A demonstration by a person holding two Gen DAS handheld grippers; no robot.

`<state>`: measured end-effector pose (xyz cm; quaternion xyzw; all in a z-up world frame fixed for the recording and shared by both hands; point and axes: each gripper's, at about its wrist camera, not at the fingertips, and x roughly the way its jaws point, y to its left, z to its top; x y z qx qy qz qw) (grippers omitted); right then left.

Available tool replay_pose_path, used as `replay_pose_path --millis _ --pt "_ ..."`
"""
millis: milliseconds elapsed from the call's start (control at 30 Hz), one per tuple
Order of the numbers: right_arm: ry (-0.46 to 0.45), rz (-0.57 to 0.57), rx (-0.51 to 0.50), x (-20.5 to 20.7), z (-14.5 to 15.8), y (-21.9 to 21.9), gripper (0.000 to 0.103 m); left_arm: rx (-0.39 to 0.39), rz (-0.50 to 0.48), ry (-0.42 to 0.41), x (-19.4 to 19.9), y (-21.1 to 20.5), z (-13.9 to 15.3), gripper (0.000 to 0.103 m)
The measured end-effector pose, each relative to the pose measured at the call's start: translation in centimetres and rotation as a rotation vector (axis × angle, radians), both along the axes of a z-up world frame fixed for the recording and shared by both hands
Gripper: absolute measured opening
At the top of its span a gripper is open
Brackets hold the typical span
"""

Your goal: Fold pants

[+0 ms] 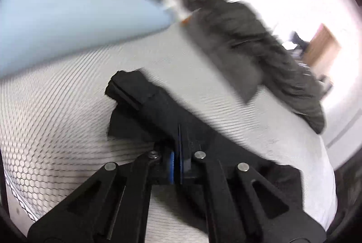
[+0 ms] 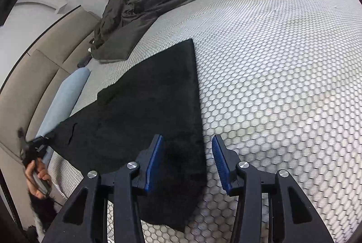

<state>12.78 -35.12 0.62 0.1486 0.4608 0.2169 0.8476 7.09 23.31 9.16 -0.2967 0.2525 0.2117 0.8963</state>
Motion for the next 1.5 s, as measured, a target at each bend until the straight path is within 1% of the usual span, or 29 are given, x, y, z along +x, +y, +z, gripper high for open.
replay_pose_path --millis 67,100,133,167,233,267,300,333,367,400,467,500,533,600,667,700,733,800,833,933,967,1067,1133,1200,1233,1333,1400,1433,1500 --pt "-0.015 -0.011 0.002 -0.2 0.4 -0.7 0.046 0.055 -0.113 -0.077 1.0 -4.9 3.8 0.000" --pt "-0.021 -0.015 0.008 -0.2 0.5 -1.0 0.046 0.073 -0.147 -0.095 1.7 -7.1 4.7 0.000" --pt "-0.024 -0.018 0.012 -0.2 0.7 -1.2 0.046 0.100 -0.233 -0.129 2.5 -10.8 6.2 0.000" --pt "-0.027 -0.024 0.017 -0.2 0.9 -1.5 0.046 0.109 -0.292 -0.146 3.5 -13.4 7.1 0.000" --pt "-0.037 -0.041 0.029 -0.4 1.2 -2.3 0.046 0.120 -0.457 -0.172 4.7 -20.3 7.9 0.001" --pt "-0.039 -0.048 0.034 -0.5 1.3 -2.8 0.046 0.109 -0.518 -0.177 5.8 -23.4 7.7 0.002" --pt "-0.042 -0.059 0.039 -0.5 1.3 -3.3 0.046 0.089 -0.609 -0.170 6.5 -26.7 6.9 0.007" --pt "-0.042 -0.065 0.041 -0.7 1.3 -3.8 0.046 0.071 -0.675 -0.161 7.0 -28.6 6.2 0.023" --pt "-0.041 -0.073 0.041 -0.7 1.2 -4.2 0.046 0.040 -0.788 -0.128 7.8 -31.7 4.4 0.033" --pt "-0.038 -0.085 0.042 -0.7 1.1 -4.7 0.047 0.027 -0.863 -0.088 8.3 -33.8 2.9 0.046" --pt "-0.031 -0.099 0.039 -0.5 1.0 -5.1 0.047 -0.001 -0.992 0.053 9.1 -37.7 -1.2 0.047" --pt "-0.028 -0.109 0.041 -0.5 0.9 -5.5 0.047 -0.033 -1.034 0.115 9.2 -38.7 -2.9 0.047" --pt "-0.027 -0.114 0.043 -0.5 0.8 -5.8 0.047 -0.056 -1.052 0.141 9.1 -38.9 -3.7 0.047" --pt "-0.022 -0.118 0.049 -0.5 0.7 -6.1 0.047 -0.058 -1.064 0.128 8.6 -37.8 -3.6 0.047" --pt "-0.020 -0.112 0.063 -0.6 0.7 -6.1 0.047 -0.009 -1.044 0.057 7.6 -35.7 -1.7 0.047" --pt "-0.016 -0.096 0.083 -0.6 0.7 -5.8 0.047 0.020 -1.009 0.016 7.2 -34.2 -0.6 0.048" --pt "-0.013 -0.083 0.098 -0.9 0.6 -6.0 0.047 0.047 -0.965 -0.006 6.9 -32.8 0.2 0.053" --pt "0.001 -0.037 0.149 -0.8 0.4 -5.2 0.047 0.092 -0.854 -0.023 7.7 -30.2 1.4 0.061" --pt "0.012 -0.013 0.173 -0.7 0.2 -4.7 0.047 0.099 -0.805 -0.020 8.1 -28.7 1.4 0.061" --pt "0.044 0.042 0.235 -0.6 -0.3 -3.5 0.047 0.109 -0.659 0.043 9.0 -24.7 0.4 0.061" --pt "0.059 0.056 0.244 -0.4 -0.5 -3.0 0.047 0.100 -0.630 0.058 8.6 -23.4 0.2 0.060" --pt "0.089 0.074 0.267 -0.2 -1.0 -2.3 0.047 0.068 -0.561 0.140 9.1 -20.1 -1.7 0.060" --pt "0.099 0.080 0.284 0.0 -1.2 -2.0 0.047 0.050 -0.542 0.187 8.6 -17.9 -3.3 0.060" --pt "0.101 0.080 0.273 0.0 -1.2 -1.8 0.047 0.049 -0.525 0.222 8.7 -17.2 -4.7 0.060" --pt "0.099 0.078 0.254 0.5 -1.0 -1.2 0.047 0.052 -0.522 0.231 7.0 -16.7 -6.0 0.060" --pt "0.093 0.054 0.221 1.6 -0.9 0.0 0.047 0.069 -0.533 0.263 6.6 -16.7 -7.1 0.061" --pt "0.083 0.032 0.198 1.5 -0.9 -0.3 0.047 0.079 -0.549 0.285 6.6 -16.9 -7.6 0.061" --pt "0.089 0.031 0.197 1.6 -1.0 -0.4 0.047 0.080 -0.552 0.288 6.7 -17.1 -7.7 0.061" --pt "0.112 0.041 0.235 1.8 -1.4 -0.5 0.047 0.078 -0.559 0.293 7.4 -17.4 -8.3 0.061"
